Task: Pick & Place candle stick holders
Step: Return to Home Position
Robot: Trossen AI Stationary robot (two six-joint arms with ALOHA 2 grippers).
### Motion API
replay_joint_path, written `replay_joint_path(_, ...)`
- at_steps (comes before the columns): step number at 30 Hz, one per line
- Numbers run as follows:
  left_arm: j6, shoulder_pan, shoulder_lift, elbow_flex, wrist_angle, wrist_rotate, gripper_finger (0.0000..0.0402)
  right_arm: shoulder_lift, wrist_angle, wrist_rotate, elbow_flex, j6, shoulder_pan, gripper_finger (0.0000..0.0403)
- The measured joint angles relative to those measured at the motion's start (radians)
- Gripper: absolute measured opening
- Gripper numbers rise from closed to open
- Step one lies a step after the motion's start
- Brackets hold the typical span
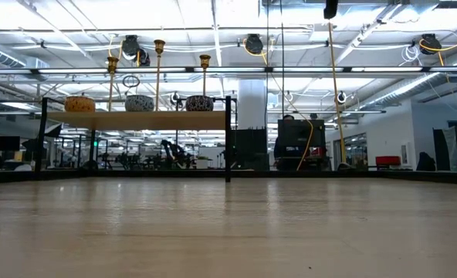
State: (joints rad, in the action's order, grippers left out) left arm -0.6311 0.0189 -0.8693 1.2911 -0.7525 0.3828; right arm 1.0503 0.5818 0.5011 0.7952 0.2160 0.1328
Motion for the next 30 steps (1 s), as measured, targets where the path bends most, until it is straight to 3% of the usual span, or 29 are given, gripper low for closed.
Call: replay_joint_path(30,0.017,0.000,0.000,0.000,-0.007,-0.045,0.0004,0.010,0.012,-0.005,0.000,-0.022,-0.029,0.0000)
